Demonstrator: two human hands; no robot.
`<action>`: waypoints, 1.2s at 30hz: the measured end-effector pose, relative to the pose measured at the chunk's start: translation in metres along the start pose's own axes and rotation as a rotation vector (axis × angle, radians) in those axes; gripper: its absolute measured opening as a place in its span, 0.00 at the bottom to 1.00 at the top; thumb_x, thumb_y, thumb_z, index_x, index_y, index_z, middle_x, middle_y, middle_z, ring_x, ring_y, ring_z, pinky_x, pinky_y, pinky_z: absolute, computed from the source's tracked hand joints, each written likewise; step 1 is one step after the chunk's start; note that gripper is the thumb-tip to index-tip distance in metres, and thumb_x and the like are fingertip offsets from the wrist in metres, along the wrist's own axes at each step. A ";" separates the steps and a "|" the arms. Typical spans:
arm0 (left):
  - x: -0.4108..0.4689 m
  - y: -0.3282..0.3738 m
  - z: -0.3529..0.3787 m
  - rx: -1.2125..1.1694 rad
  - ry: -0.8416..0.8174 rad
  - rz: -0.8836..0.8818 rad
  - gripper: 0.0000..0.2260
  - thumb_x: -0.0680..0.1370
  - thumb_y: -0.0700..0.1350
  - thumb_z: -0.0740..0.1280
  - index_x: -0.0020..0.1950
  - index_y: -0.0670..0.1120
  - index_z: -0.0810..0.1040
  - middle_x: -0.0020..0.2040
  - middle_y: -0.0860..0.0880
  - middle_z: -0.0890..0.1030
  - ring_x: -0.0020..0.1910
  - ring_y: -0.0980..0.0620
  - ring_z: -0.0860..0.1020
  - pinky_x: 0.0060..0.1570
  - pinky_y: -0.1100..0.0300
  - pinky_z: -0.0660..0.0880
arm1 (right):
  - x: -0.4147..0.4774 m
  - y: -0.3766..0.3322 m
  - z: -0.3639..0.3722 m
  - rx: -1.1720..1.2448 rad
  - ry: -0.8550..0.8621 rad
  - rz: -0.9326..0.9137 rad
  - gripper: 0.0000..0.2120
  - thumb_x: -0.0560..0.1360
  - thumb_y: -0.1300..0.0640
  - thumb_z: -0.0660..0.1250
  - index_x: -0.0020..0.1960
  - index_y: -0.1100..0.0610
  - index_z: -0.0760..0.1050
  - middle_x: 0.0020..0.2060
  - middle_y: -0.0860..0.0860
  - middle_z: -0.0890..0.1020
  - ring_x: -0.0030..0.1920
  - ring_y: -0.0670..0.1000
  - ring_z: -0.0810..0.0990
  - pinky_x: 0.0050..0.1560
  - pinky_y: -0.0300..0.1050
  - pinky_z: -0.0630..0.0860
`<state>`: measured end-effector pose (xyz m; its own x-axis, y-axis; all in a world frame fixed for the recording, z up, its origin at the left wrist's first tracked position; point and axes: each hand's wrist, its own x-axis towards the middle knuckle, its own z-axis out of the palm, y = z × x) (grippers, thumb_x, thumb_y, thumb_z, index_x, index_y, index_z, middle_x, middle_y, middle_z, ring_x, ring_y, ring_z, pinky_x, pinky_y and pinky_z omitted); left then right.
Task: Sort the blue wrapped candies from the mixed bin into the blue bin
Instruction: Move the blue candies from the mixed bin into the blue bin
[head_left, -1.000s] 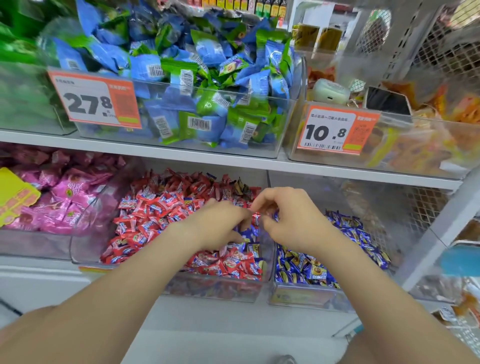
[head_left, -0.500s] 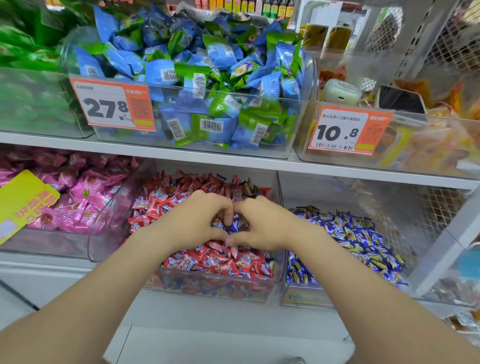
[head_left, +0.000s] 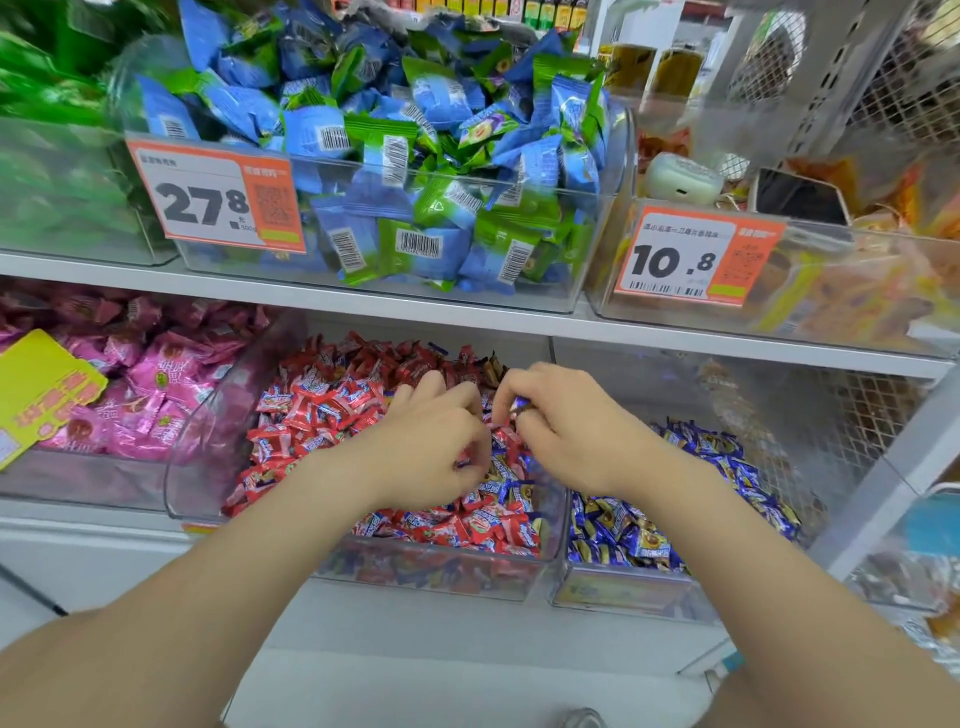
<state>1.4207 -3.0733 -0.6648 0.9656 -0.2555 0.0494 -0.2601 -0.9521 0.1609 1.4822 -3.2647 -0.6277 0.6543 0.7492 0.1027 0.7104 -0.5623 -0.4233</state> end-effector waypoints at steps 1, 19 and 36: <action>0.000 0.000 0.001 -0.030 -0.045 -0.009 0.11 0.77 0.63 0.71 0.48 0.57 0.83 0.53 0.58 0.69 0.54 0.50 0.62 0.55 0.49 0.64 | -0.001 -0.002 0.002 -0.022 -0.036 -0.008 0.09 0.80 0.58 0.60 0.50 0.47 0.77 0.46 0.47 0.74 0.42 0.47 0.77 0.44 0.48 0.74; -0.019 -0.038 -0.013 0.223 -0.063 -0.290 0.09 0.73 0.61 0.75 0.49 0.60 0.83 0.52 0.54 0.67 0.59 0.47 0.63 0.54 0.48 0.61 | 0.044 -0.015 0.030 -0.620 -0.354 0.123 0.24 0.76 0.34 0.71 0.51 0.54 0.68 0.40 0.49 0.67 0.47 0.56 0.75 0.45 0.50 0.73; 0.016 0.004 0.012 0.340 -0.056 -0.270 0.18 0.76 0.60 0.71 0.45 0.50 0.67 0.54 0.49 0.75 0.63 0.43 0.69 0.63 0.44 0.63 | 0.047 -0.027 0.044 -0.896 -0.457 0.165 0.11 0.84 0.60 0.64 0.65 0.53 0.76 0.59 0.51 0.79 0.56 0.54 0.80 0.46 0.48 0.68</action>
<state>1.4351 -3.0832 -0.6753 0.9999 0.0103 -0.0046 0.0093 -0.9848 -0.1734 1.4822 -3.1986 -0.6508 0.7331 0.5952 -0.3291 0.6761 -0.5852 0.4477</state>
